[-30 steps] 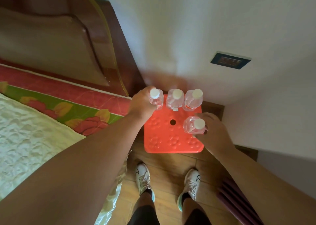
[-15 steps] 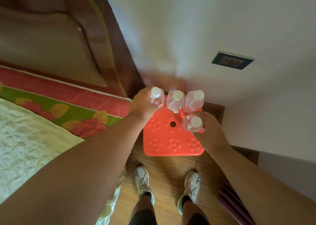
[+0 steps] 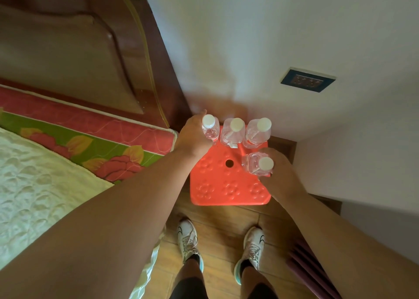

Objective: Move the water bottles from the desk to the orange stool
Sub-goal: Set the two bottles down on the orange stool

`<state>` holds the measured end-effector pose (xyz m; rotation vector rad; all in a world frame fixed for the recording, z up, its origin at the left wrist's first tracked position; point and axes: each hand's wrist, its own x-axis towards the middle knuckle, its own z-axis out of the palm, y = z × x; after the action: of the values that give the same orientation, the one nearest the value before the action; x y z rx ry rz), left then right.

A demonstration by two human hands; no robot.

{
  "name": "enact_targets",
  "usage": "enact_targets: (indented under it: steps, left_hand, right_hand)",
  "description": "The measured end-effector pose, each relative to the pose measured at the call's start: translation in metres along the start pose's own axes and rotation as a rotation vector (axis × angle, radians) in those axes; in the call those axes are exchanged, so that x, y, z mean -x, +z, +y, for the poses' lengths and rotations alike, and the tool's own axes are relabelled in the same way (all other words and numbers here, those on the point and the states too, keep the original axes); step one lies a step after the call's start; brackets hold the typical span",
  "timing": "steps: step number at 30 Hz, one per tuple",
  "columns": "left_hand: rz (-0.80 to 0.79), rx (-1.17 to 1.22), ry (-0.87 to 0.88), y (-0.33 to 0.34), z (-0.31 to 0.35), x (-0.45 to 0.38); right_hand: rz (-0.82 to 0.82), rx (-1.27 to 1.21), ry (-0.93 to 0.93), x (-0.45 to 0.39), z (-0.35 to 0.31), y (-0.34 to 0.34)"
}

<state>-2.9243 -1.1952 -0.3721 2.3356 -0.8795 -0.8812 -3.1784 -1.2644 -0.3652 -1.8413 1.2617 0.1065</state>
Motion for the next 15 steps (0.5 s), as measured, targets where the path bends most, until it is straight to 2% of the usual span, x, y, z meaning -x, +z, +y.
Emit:
enact_targets:
  steps: [5, 10, 15]
  left_hand:
    - [-0.017, -0.023, -0.036, -0.012, 0.008, 0.009]
    - [0.003, -0.122, 0.011, -0.03, 0.019, 0.037]
    - [0.051, -0.096, 0.011, -0.062, 0.047, 0.084]
  right_hand:
    - [-0.014, 0.004, 0.054, 0.008, -0.013, -0.008]
    - [-0.087, 0.104, 0.158, 0.029, -0.031, -0.04]
    - [0.009, 0.115, 0.249, 0.057, -0.056, -0.086]
